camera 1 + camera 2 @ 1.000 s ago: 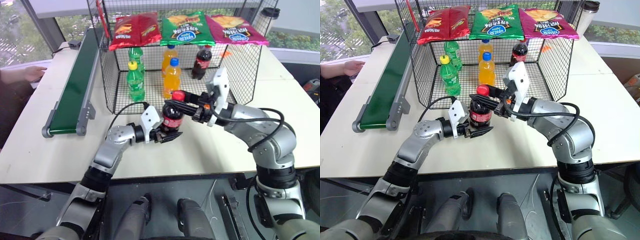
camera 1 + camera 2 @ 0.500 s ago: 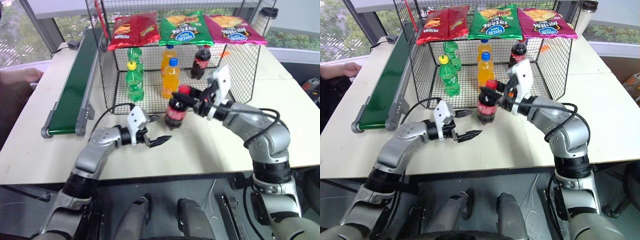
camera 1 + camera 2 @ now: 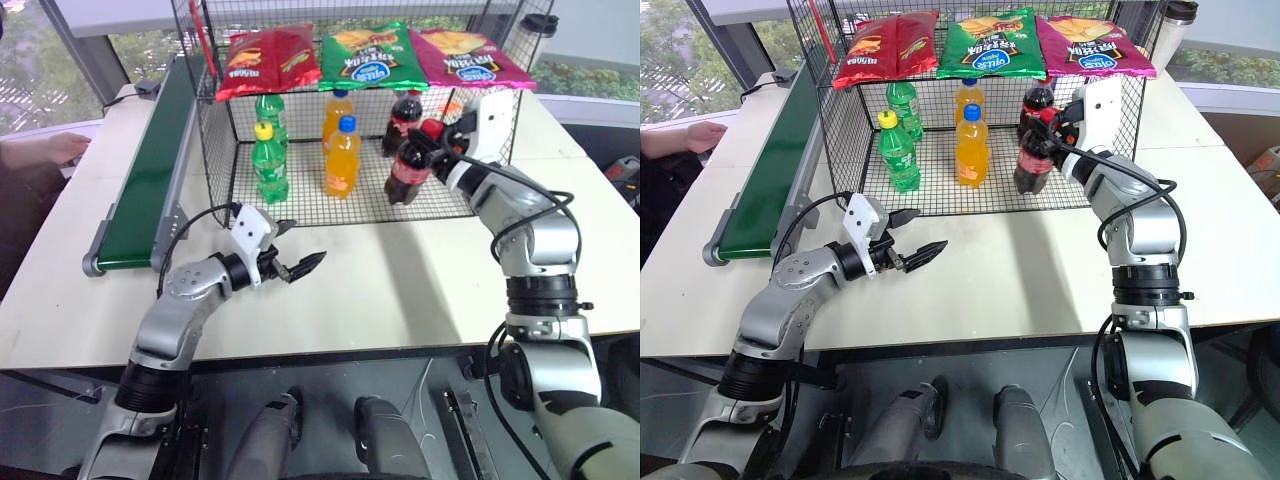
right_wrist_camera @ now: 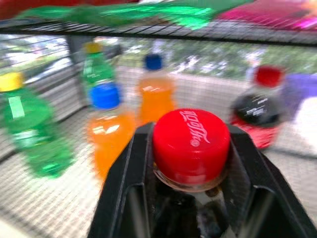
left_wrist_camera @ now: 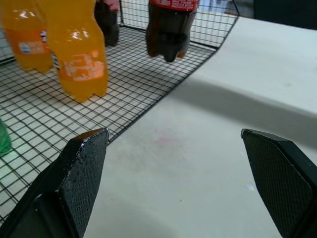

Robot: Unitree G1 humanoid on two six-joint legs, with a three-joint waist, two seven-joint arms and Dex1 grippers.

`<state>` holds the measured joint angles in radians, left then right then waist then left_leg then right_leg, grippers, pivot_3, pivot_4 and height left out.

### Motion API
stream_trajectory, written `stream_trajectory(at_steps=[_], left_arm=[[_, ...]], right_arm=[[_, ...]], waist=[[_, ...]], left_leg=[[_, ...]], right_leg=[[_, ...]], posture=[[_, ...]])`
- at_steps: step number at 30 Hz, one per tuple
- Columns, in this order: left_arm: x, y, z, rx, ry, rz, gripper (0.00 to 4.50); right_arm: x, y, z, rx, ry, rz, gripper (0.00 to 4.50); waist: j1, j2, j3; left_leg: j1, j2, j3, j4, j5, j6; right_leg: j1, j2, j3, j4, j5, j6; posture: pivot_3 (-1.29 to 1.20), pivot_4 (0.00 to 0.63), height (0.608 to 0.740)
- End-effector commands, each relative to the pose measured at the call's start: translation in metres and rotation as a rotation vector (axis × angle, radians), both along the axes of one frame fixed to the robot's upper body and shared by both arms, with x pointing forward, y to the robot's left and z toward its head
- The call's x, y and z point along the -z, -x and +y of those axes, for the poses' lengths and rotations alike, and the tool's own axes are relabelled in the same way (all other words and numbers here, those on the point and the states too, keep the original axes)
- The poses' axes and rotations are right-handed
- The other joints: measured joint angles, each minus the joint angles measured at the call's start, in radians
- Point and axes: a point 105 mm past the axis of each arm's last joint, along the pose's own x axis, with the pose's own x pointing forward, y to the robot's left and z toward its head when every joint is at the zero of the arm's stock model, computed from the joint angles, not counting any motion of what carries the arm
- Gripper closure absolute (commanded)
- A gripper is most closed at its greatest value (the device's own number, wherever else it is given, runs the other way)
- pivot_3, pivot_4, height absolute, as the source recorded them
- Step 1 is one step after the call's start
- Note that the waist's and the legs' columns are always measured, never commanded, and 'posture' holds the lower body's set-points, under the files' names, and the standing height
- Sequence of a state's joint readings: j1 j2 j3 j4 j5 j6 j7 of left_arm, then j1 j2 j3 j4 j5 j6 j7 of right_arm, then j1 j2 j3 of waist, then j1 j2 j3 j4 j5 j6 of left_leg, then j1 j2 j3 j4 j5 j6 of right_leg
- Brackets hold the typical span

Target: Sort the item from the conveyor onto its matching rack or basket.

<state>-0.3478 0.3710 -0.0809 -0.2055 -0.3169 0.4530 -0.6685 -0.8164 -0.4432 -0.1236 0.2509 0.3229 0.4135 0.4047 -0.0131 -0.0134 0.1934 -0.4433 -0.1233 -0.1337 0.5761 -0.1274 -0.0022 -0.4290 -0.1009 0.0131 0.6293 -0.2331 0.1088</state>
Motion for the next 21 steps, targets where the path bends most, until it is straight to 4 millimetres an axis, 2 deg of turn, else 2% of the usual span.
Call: stream_trajectory(at_steps=[1,7,16,21], left_arm=[[-0.008,-0.001,0.003,-0.031,0.019,-0.039,0.06],[-0.008,-0.005,0.001,-0.108,0.06,-0.058,0.06],[-0.007,-0.007,-0.005,-0.167,0.105,-0.069,0.06],[-0.006,-0.006,-0.007,-0.166,0.101,-0.069,0.06]], right_arm=[[-0.027,-0.007,-0.007,0.035,-0.013,-0.111,3.35],[-0.012,-0.027,-0.022,0.109,-0.018,-0.084,3.35],[-0.018,-0.04,-0.025,0.148,-0.027,-0.102,3.35],[-0.014,-0.044,-0.024,0.136,0.0,-0.083,3.35]], waist=[[-0.002,0.0,0.0],[-0.001,0.0,0.0],[-0.002,0.0,0.0],[-0.002,0.0,0.0]], left_leg=[[0.0,0.0,0.0,0.0,0.0,0.0],[0.0,0.0,0.0,0.0,0.0,0.0],[0.001,0.0,0.0,0.0,0.0,0.0],[0.001,0.0,0.0,0.0,0.0,0.0]], right_leg=[[0.0,0.0,0.0,0.0,0.0,0.0],[0.0,0.0,0.0,0.0,0.0,0.0],[0.0,0.001,0.001,0.001,0.001,0.001],[0.0,0.002,0.001,0.001,0.001,0.001]], posture=[[0.0,0.15,0.738],[0.0,0.15,0.738],[0.0,0.15,0.738],[0.0,0.15,0.738]])
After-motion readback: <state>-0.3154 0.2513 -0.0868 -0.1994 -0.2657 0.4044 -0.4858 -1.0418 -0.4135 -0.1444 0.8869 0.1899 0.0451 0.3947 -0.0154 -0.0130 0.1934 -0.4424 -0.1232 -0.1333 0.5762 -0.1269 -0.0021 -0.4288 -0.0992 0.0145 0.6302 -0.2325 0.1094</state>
